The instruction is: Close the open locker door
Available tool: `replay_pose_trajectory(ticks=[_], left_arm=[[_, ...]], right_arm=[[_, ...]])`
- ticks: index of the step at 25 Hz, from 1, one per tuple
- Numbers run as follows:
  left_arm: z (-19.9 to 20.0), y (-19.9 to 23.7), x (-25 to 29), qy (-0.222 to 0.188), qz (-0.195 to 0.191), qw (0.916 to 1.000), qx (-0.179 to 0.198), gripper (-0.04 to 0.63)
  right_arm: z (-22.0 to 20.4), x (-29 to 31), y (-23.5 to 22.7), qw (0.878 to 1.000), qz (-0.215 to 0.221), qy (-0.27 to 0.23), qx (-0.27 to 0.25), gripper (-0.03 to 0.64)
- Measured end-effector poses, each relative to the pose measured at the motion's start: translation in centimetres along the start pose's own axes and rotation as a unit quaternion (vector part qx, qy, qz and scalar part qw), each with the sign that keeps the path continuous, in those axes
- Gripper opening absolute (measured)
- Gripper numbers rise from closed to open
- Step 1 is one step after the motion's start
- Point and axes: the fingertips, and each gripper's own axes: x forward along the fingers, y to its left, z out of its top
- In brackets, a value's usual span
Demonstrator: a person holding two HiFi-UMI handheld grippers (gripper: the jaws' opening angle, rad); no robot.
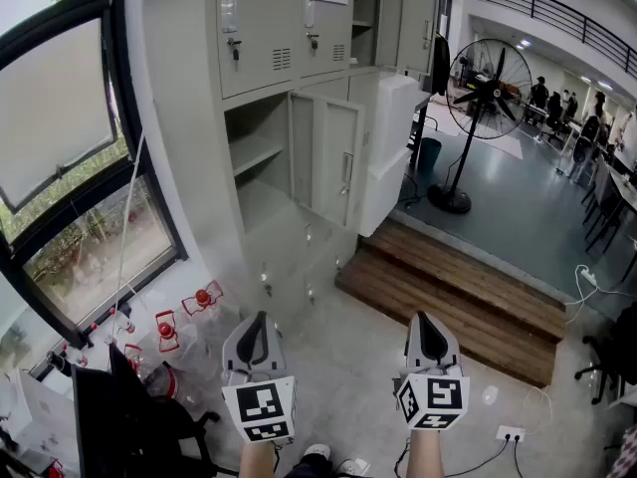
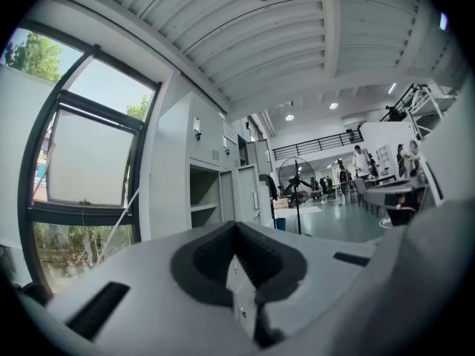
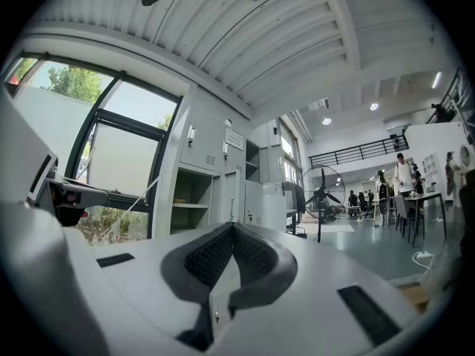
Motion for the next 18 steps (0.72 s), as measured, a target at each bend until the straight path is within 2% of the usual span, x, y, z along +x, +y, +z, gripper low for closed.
replay_pose_trajectory(ticks=[18], left_arm=[[-0.4, 0.1, 1.2, 0.004, 0.001, 1.0000, -0.004, -0.002]], right_arm=[[-0.6, 1.6, 0.2, 1.000, 0.010, 0.005, -0.002, 0.020]])
